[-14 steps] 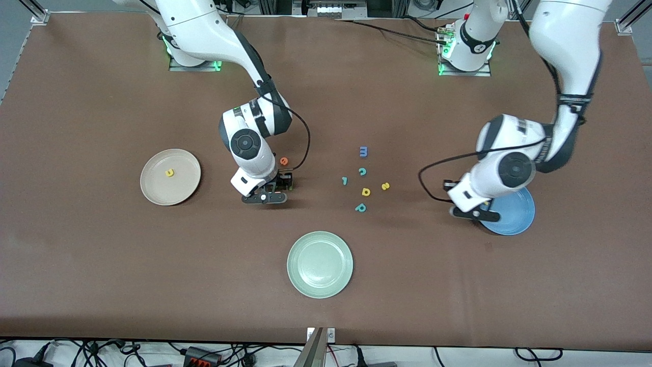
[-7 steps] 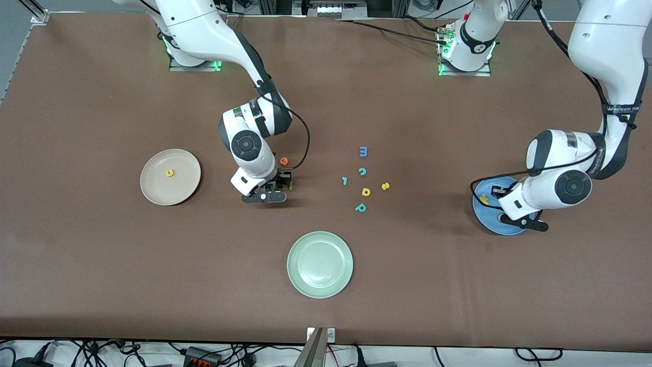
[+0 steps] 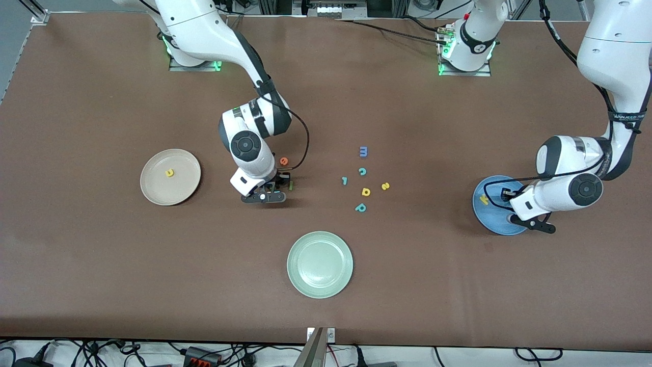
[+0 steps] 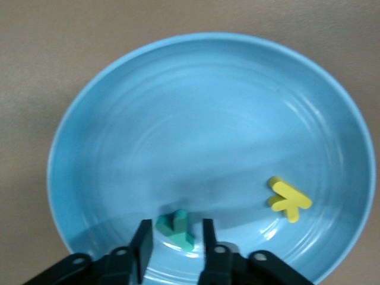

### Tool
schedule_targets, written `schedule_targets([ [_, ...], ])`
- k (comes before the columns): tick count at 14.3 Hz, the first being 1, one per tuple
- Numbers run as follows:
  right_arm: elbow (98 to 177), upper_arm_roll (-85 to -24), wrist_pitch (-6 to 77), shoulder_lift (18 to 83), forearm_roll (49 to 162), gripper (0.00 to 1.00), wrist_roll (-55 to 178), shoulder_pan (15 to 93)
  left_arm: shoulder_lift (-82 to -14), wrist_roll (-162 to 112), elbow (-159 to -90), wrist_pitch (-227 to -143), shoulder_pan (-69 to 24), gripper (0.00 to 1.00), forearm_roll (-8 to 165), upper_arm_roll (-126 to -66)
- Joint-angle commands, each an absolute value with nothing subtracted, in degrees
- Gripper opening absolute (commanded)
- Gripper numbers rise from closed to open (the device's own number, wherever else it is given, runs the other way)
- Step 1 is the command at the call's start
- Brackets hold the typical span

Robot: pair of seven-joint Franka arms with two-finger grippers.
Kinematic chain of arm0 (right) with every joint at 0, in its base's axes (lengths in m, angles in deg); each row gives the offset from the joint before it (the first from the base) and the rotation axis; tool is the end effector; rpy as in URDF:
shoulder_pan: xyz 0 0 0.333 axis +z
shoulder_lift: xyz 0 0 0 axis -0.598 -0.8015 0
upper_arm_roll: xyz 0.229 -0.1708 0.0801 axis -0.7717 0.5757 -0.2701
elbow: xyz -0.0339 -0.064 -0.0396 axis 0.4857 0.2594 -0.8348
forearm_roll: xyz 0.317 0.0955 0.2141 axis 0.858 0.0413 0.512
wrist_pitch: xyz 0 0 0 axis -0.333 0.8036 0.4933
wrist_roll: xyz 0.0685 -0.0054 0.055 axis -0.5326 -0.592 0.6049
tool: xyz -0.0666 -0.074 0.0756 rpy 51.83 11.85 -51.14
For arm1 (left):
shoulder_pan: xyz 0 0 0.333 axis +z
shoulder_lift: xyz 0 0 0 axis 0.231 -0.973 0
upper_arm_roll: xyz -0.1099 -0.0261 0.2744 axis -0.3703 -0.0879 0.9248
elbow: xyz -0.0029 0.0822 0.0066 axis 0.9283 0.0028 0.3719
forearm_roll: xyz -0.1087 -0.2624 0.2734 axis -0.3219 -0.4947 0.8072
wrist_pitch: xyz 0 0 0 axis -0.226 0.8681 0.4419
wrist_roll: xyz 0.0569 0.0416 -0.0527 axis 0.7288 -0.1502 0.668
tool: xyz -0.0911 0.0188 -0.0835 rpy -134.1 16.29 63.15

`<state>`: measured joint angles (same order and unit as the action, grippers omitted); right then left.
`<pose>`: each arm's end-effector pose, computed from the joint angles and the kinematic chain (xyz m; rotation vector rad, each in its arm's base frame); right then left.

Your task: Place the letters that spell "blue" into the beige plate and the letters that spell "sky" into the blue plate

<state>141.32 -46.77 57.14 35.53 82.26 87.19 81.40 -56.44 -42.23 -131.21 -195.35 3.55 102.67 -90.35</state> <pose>0.5414 0.3405 0.1439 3.1326 0.0878 -0.0644 0.6008 0.0574 0.1526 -3.0575 0.4194 0.3273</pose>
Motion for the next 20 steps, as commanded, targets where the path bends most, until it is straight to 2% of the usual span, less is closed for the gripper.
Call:
schedule_targets([
  [1,139.95,-46.49,56.12,35.39,83.35,0.16,86.88,81.2,-54.72,-42.95,-131.75,-195.0,3.35,1.0,103.8,-91.93],
  [3,139.94,-46.14,56.03,36.79,83.27,0.16,87.58,80.85,-53.92,-42.07,-130.09,-191.24,3.43,1.0,103.62,-96.13],
  [5,140.82,-42.47,55.59,38.72,82.92,0.16,86.8,81.02,-53.83,-39.36,-127.63,-189.29,3.26,1.0,103.53,-100.79],
  [8,141.17,-37.19,46.83,40.23,82.83,0.16,82.07,81.02,-54.53,-29.01,-128.23,-188.93,2.47,1.0,103.44,-107.21],
  [11,141.35,-32.27,37.43,42.16,82.74,0.16,79.42,81.02,-55.15,-21.35,-128.23,-189.54,-4.98,1.0,103.44,-107.4],
  [13,142.57,-28.84,34.15,43.04,82.83,0.16,74.87,80.93,-56.2,-9.0,-127.97,-191.38,-10.69,1.0,103.79,-107.23],
  [15,145.47,-26.2,34.49,43.39,83.0,0.16,68.28,80.06,-58.21,-2.8,-128.23,-194.63,-13.7,1.0,105.54,-106.7],
  [17,147.67,-25.92,34.67,43.83,83.09,0.16,63.96,76.99,-59.98,5.34,-128.84,-198.41,-14.14,1.0,105.64,-106.79],
  [20,151.09,-26.01,37.38,43.74,83.27,0.17,63.15,76.98,-61.56,16.0,-128.85,-201.75,-16.34,0.99,105.82,-106.7],
])
